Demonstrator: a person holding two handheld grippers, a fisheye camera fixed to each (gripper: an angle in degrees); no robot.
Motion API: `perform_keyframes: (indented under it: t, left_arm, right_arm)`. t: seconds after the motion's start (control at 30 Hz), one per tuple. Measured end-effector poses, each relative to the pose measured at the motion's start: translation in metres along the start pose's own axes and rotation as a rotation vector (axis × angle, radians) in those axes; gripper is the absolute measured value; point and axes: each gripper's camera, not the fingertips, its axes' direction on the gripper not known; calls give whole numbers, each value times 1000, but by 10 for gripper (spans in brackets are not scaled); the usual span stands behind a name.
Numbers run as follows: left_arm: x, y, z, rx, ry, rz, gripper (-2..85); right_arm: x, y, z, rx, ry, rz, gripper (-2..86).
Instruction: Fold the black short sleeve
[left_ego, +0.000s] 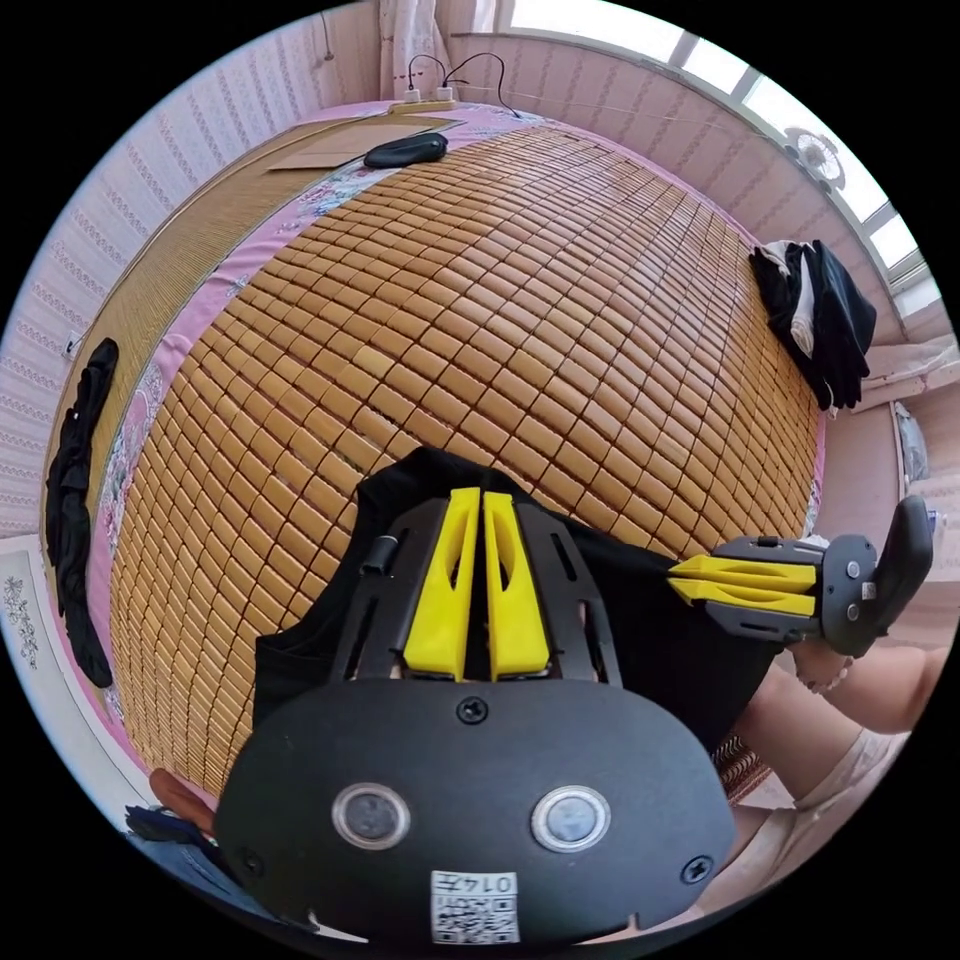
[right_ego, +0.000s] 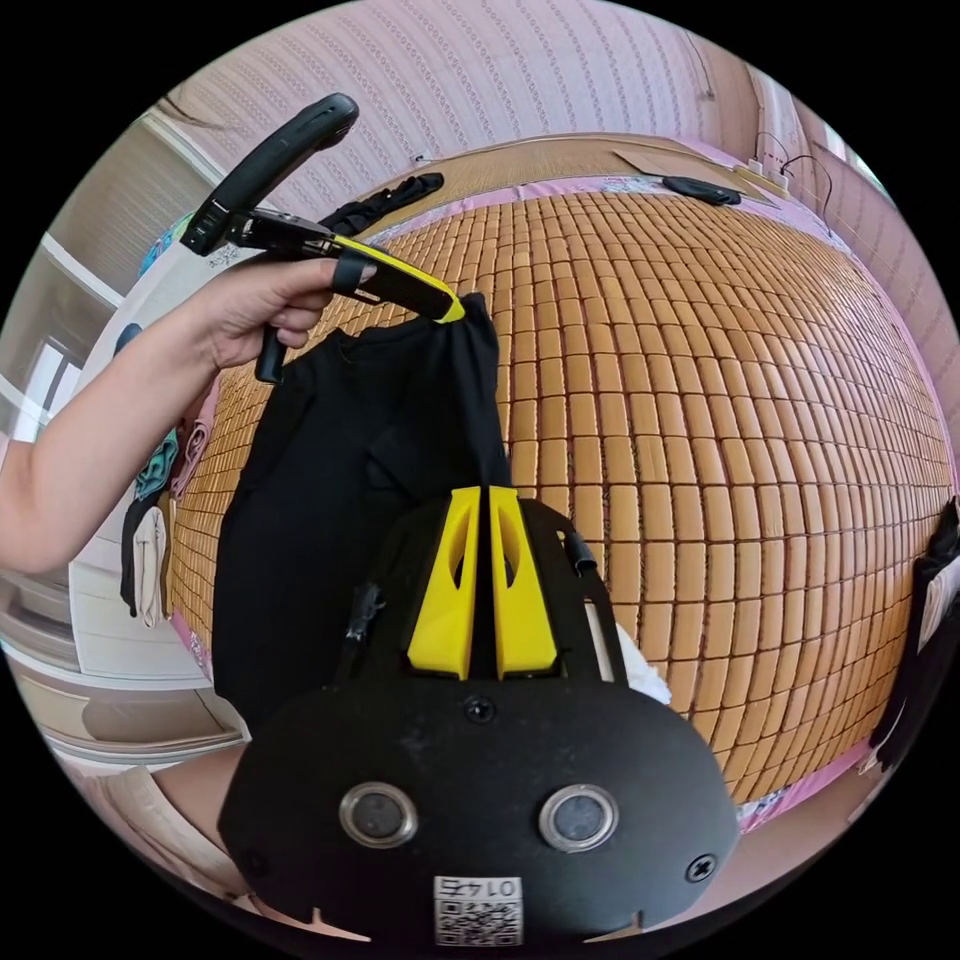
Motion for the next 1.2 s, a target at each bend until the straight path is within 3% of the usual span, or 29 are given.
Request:
perform_keyframes:
  t: [0.2,0.33,0.5,0.77,0.87,1.03,1.2]
  left_arm:
    - [-12,4,-6,92,60,-15,4]
    - [-16,9,17,40,19,-13,38]
    - [-42,51,-41,125,-5,-21,73]
    - [-149,238,-112,105,-141,-348,64]
    - [-181,300,-110,88,-76,-496,70]
    - [-215,357,-102,119,-21,-632,94]
    - [-244,383,-104,148,24,-683,105]
  right_arm:
    - [4,-6,2,26,0,51,14]
    - [10,-11,22,-12,18,91,27]
    - [12,-21,7,-26,23,92,56]
    - [-9,-110,5,56,-74,-125,81]
    - [-20,-154,30,58,-57,-156,91]
    - [-41,-198,80,-166,13,-232,41]
    - [-56,-212,71,-189,66,-290,8]
